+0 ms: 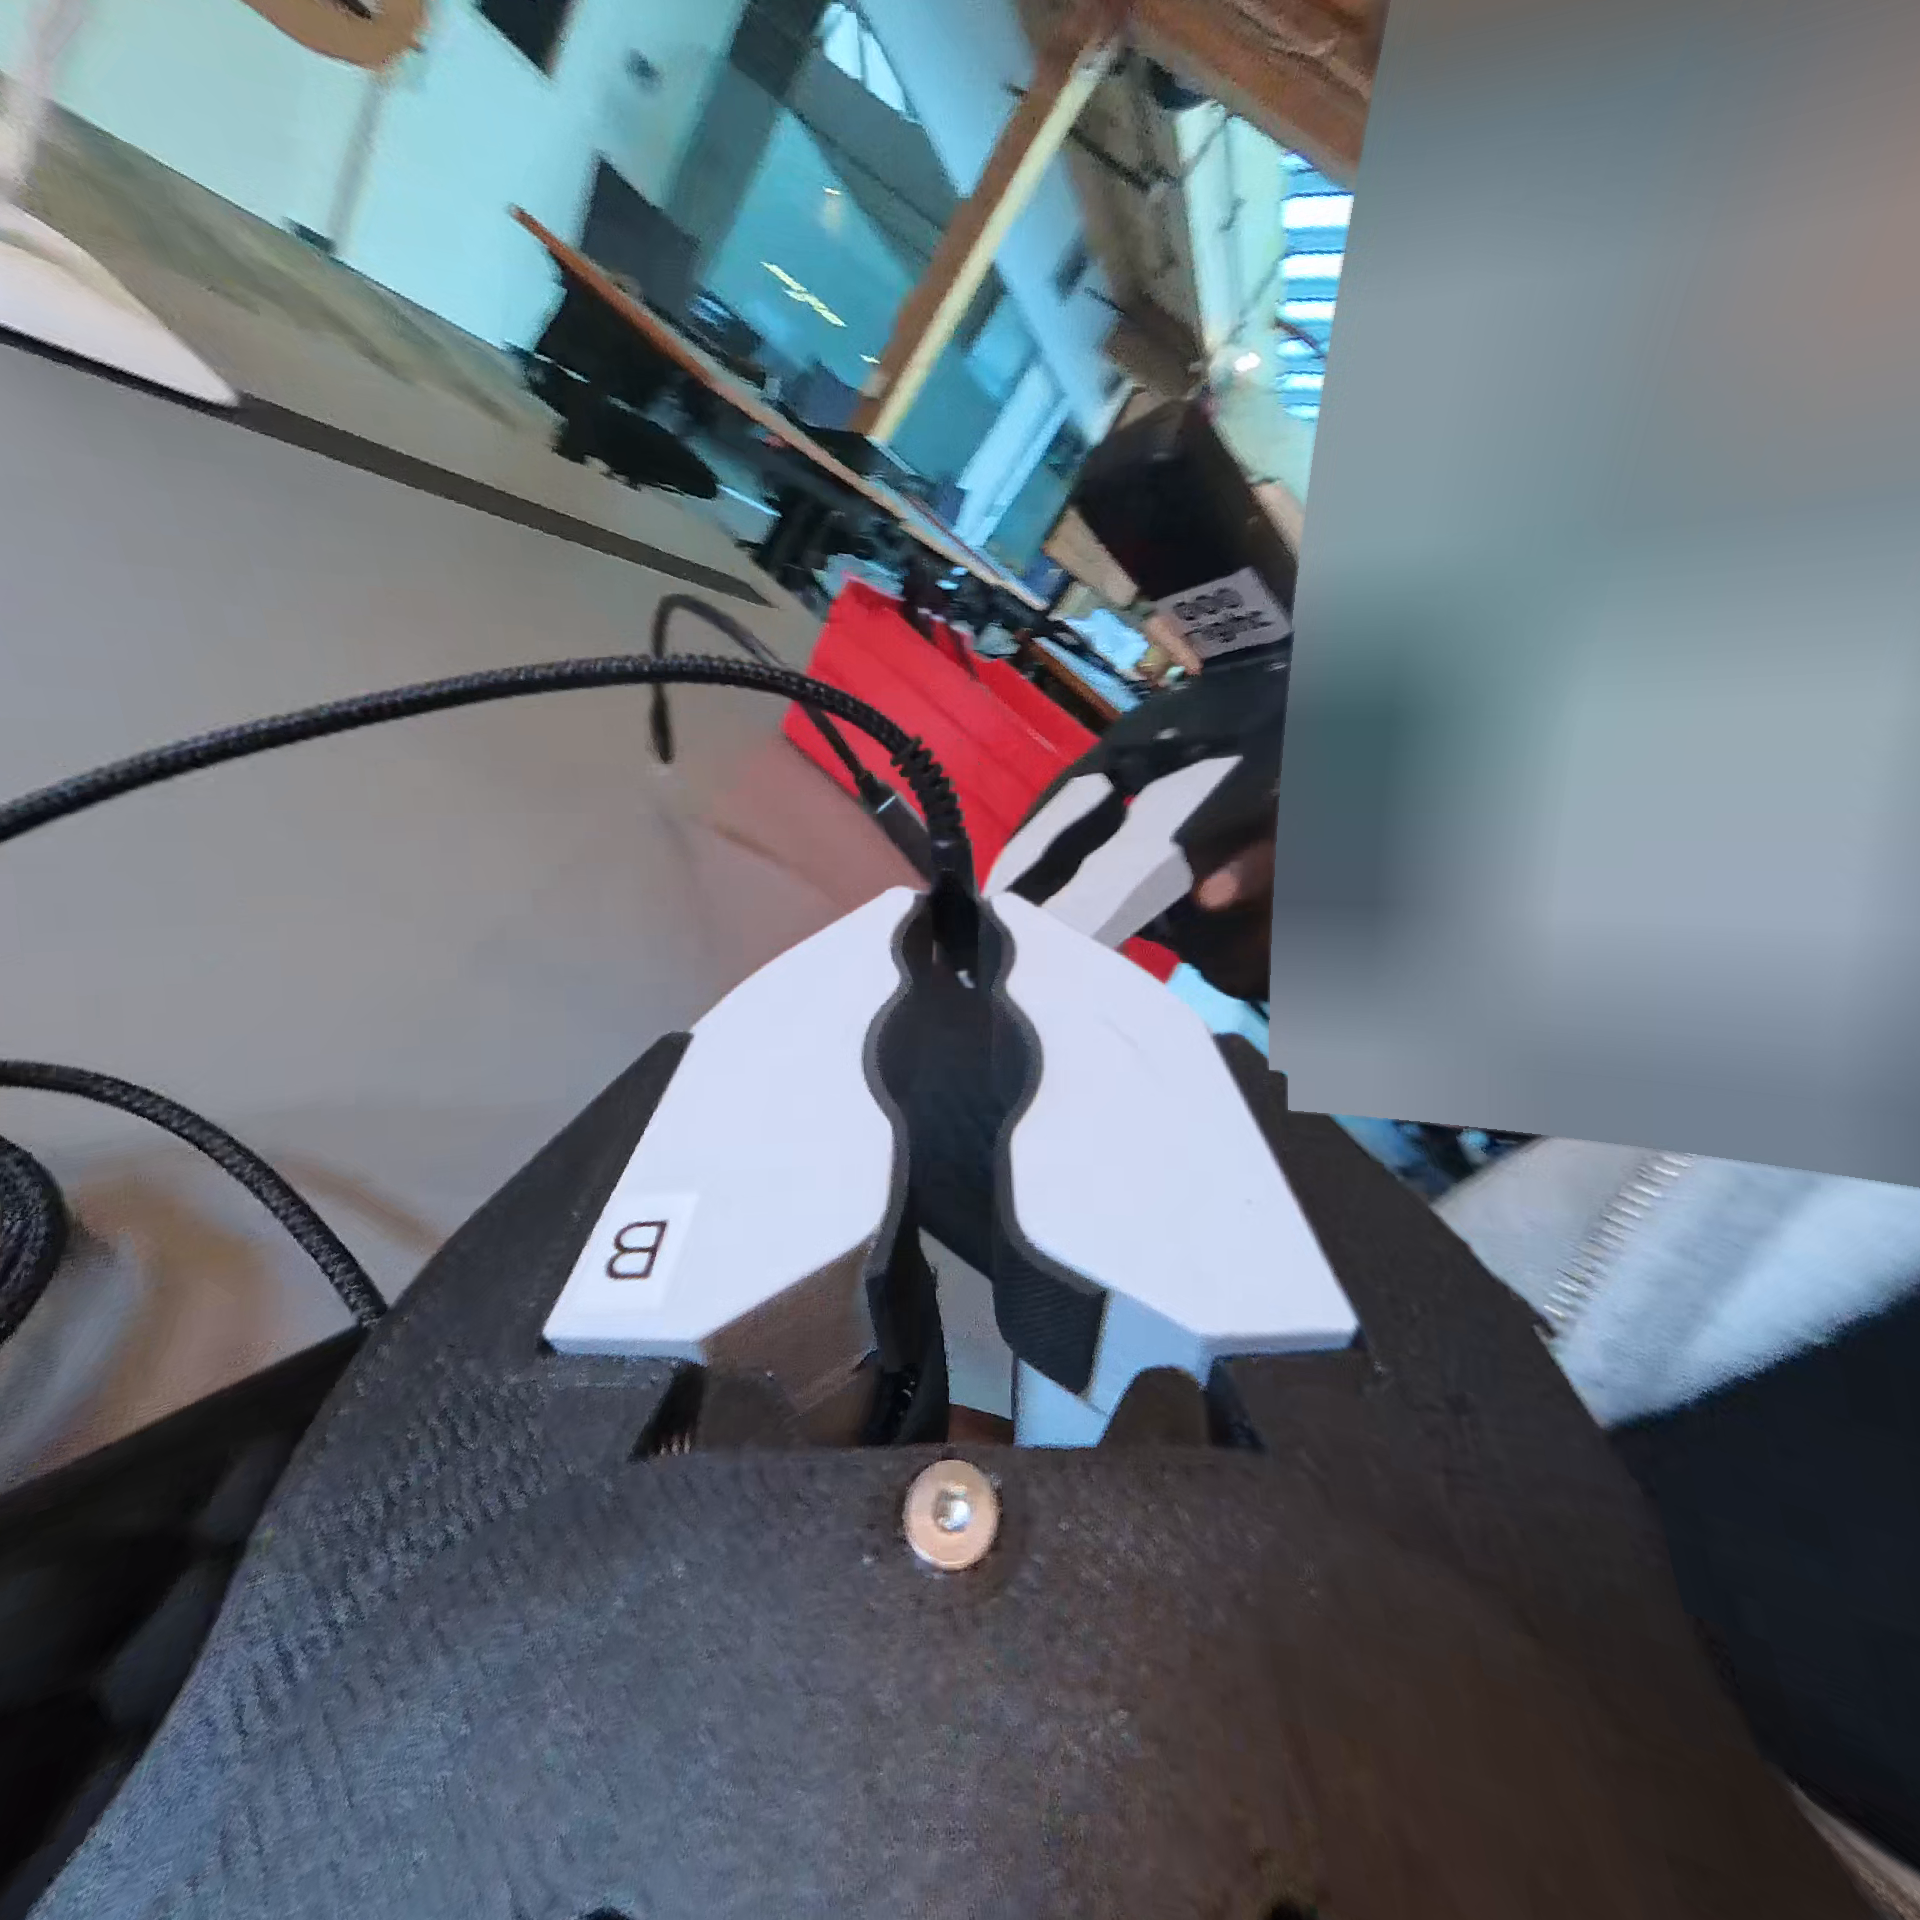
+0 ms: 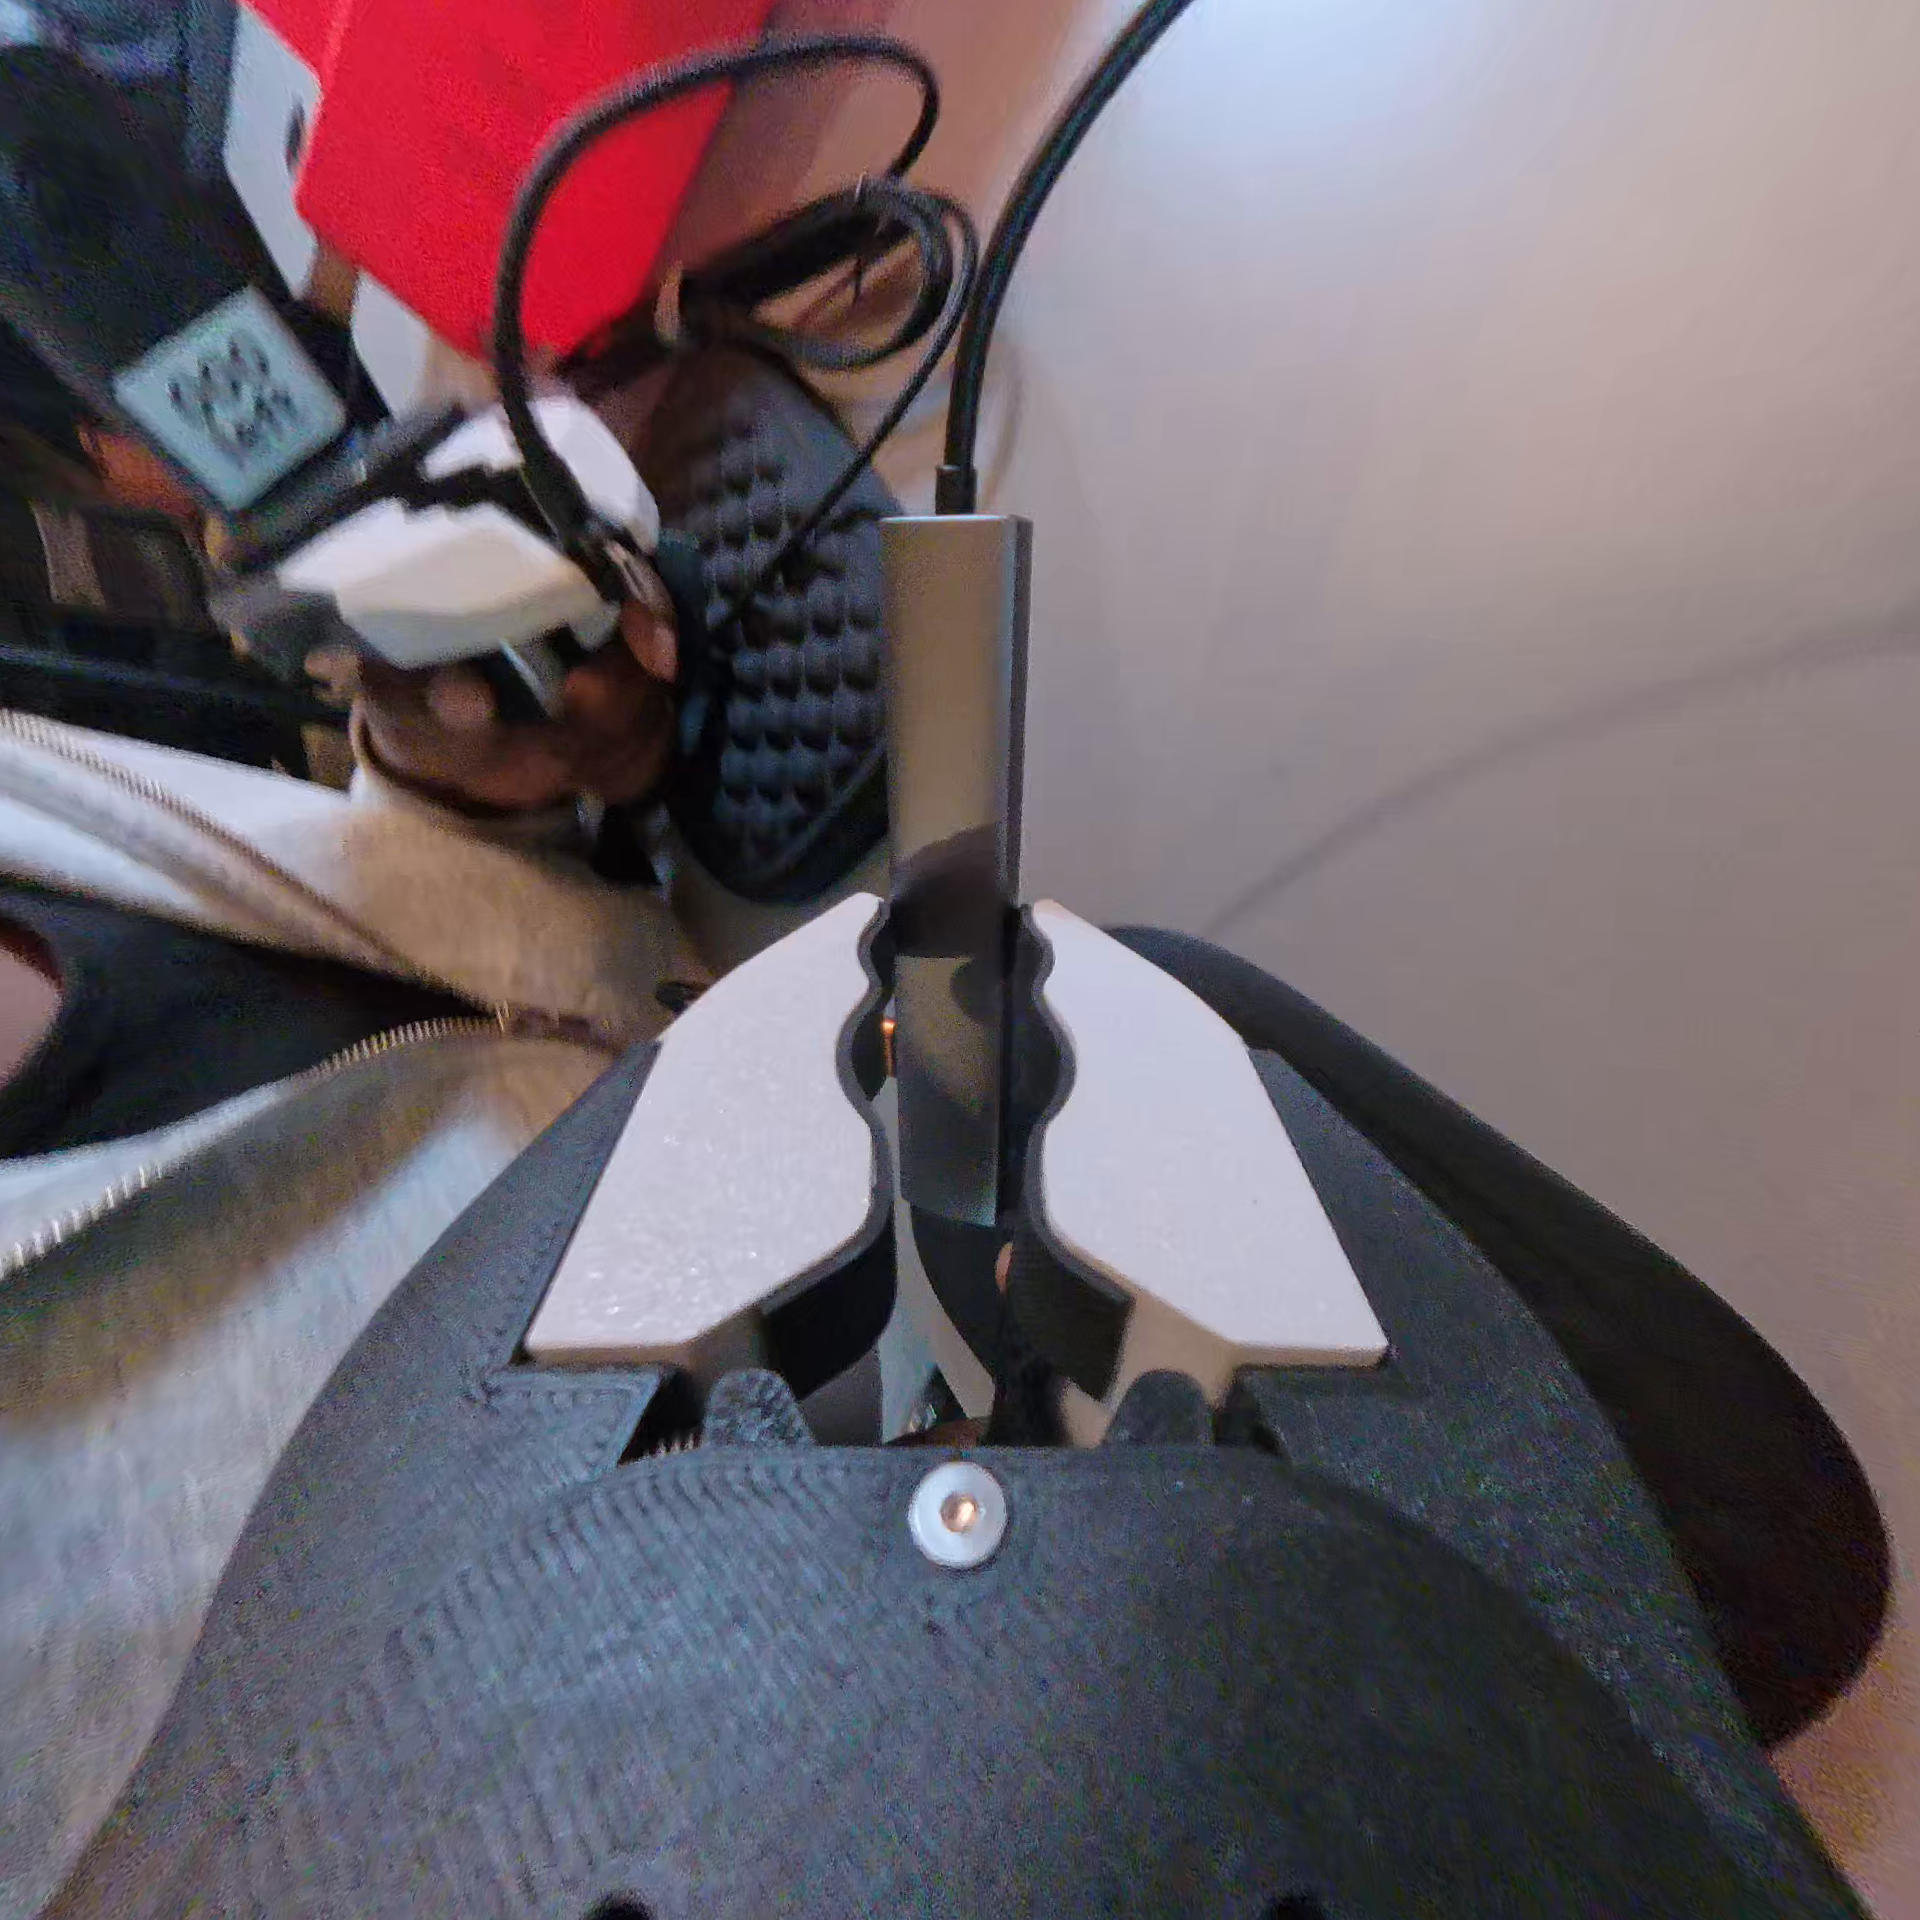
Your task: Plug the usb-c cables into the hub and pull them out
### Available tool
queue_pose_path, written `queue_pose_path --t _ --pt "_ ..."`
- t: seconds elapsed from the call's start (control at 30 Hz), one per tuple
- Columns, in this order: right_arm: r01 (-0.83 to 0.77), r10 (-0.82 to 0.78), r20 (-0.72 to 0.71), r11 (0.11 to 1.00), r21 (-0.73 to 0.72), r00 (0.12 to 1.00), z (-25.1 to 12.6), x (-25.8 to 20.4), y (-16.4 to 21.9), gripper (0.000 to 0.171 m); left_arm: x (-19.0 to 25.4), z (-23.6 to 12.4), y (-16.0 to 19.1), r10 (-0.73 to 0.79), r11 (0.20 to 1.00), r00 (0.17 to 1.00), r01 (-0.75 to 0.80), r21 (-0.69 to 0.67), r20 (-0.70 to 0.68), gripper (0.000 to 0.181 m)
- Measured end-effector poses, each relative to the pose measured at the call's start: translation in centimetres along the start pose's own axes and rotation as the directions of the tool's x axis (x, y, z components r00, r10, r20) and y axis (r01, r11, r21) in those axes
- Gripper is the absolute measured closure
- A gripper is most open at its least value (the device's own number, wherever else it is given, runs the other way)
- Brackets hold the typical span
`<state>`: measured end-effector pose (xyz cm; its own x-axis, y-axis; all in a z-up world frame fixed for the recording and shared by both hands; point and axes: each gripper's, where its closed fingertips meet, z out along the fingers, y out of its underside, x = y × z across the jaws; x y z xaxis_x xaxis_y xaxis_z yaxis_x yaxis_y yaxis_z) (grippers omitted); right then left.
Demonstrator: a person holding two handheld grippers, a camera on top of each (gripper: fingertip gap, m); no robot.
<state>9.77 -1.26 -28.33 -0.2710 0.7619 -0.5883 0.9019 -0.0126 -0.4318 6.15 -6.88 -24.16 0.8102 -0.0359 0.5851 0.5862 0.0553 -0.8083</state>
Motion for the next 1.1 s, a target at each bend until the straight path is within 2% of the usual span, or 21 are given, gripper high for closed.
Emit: queue_pose_path --t 0.1,0.17,0.27,0.33,0.4,0.5,0.57,0.7,0.83,1.1 --pt "-0.073 0.071 0.031 0.995 0.066 0.997 0.4 -0.6 -1.1 0.149 0.2 1.0 0.2 0.181 0.983 0.980 -0.181 -0.010 0.081 0.172" --pt "-0.125 0.120 0.092 0.990 0.059 0.989 0.3 -1.4 -1.2 0.149 1.4 1.6 0.0 0.295 0.955 0.953 -0.297 0.023 0.062 0.172" --pt "-0.158 0.153 0.147 0.987 0.021 0.977 -0.2 -2.4 -0.8 0.149 1.4 2.0 0.4 0.404 0.914 0.908 -0.404 -0.025 0.112 0.172" --pt "-0.158 0.154 0.140 0.987 0.018 0.978 -0.5 -2.6 -0.5 0.149 1.2 2.3 1.0 0.314 0.949 0.941 -0.308 -0.067 0.128 0.172" --pt "-0.097 0.094 0.075 0.994 0.046 0.993 -0.7 -2.1 -0.3 0.149 1.5 2.6 1.2 0.095 0.995 0.991 -0.092 -0.038 0.097 0.172" --pt "0.112 -0.101 -0.085 0.984 0.136 0.991 -1.0 -1.4 -0.8 0.149 1.7 3.0 1.5 -0.161 0.987 0.986 0.161 0.015 0.045 0.172" --pt "0.257 -0.220 -0.195 0.947 0.193 0.956 -1.3 -1.3 -1.4 0.149 1.9 3.3 1.4 -0.243 0.969 0.970 0.242 0.049 0.023 0.172" --pt "0.313 -0.247 -0.239 0.901 0.300 0.939 -1.4 -1.8 -2.1 0.149 1.9 3.7 1.2 -0.230 0.971 0.972 0.226 0.079 0.038 0.172" --pt "0.249 -0.187 -0.195 0.893 0.375 0.963 -1.3 -1.7 -2.1 0.149 2.5 4.1 1.3 -0.220 0.972 0.975 0.218 0.088 0.016 0.172" --pt "0.259 -0.185 -0.213 0.875 0.408 0.959 -1.3 -1.4 -2.3 0.150 1.9 4.4 1.8 -0.180 0.980 0.981 0.173 0.093 0.067 0.172"
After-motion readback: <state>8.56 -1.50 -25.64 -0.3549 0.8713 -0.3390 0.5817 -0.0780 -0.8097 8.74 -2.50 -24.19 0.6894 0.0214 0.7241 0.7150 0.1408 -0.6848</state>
